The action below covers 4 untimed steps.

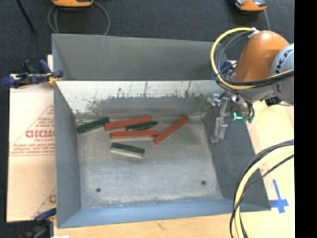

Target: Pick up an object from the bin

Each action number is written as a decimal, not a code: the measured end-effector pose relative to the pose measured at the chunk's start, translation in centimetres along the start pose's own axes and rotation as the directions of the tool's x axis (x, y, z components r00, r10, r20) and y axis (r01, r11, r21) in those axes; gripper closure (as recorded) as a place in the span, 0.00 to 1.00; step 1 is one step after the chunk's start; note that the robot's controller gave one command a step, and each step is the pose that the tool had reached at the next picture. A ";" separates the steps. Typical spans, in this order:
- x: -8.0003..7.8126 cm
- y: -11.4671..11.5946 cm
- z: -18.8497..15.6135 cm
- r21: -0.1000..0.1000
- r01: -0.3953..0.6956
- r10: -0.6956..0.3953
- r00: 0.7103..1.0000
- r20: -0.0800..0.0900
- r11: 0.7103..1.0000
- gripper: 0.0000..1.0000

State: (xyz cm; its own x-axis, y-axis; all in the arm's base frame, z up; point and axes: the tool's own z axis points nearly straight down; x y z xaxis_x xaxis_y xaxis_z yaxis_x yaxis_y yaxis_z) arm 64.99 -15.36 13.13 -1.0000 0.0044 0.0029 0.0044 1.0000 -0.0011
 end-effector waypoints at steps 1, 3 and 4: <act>1.4 8.1 5.1 -0.002 0.118 -0.118 0.993 0.004 0.993 0.00; 0.9 13.4 6.1 0.000 0.111 -0.111 0.994 0.006 0.994 1.00; 2.0 10.5 -12.6 0.008 0.497 -0.497 0.868 0.012 0.868 1.00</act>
Offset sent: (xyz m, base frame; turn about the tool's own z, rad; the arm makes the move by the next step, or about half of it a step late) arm -0.0135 0.0785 -0.0499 -0.1127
